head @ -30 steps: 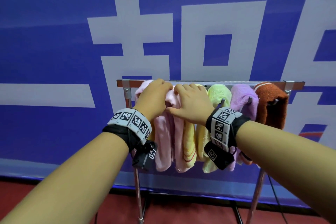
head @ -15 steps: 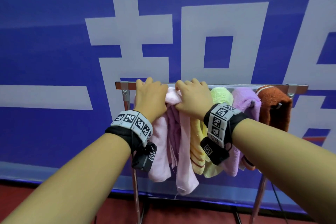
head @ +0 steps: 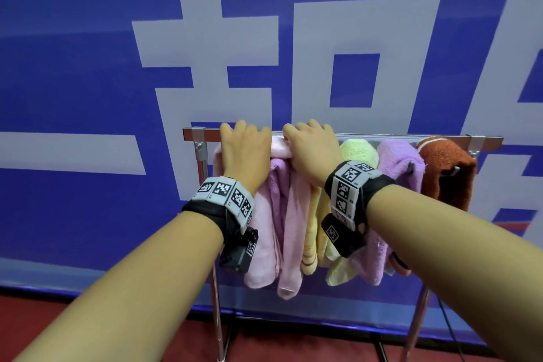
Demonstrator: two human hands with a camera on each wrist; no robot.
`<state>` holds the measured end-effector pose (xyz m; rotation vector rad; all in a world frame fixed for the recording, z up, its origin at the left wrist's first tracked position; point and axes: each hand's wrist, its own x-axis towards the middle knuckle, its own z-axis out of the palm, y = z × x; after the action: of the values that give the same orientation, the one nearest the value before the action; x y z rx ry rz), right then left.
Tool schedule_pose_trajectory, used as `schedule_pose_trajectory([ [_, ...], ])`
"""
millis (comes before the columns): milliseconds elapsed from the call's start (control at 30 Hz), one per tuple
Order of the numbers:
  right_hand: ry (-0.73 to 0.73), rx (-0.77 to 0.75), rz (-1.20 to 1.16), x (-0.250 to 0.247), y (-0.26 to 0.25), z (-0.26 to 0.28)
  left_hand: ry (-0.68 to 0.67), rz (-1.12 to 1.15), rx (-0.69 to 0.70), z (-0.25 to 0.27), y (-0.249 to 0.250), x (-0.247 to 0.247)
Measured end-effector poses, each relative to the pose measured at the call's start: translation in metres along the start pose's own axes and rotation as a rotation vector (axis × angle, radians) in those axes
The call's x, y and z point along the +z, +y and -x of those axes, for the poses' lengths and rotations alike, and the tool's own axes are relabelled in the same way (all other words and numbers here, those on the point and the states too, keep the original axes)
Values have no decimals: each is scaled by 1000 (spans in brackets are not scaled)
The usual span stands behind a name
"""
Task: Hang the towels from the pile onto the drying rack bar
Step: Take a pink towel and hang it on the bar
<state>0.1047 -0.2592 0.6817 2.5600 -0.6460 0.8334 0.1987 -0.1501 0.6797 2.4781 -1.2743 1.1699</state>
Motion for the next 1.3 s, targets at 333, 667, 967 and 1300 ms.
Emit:
schedule_pose_trajectory([
  [333, -99, -145, -59, -27, -3, 25, -27, 269, -69, 44, -4, -16],
  [667, -207, -421, 114, -39, -43, 18, -259, 675, -231, 76, -19, -16],
  [967, -185, -697, 481, -15, -63, 25, -567, 710, -191, 87, -21, 20],
  [1300, -233, -749, 507, 13, -63, 30, -786, 630, -137, 90, -10, 71],
])
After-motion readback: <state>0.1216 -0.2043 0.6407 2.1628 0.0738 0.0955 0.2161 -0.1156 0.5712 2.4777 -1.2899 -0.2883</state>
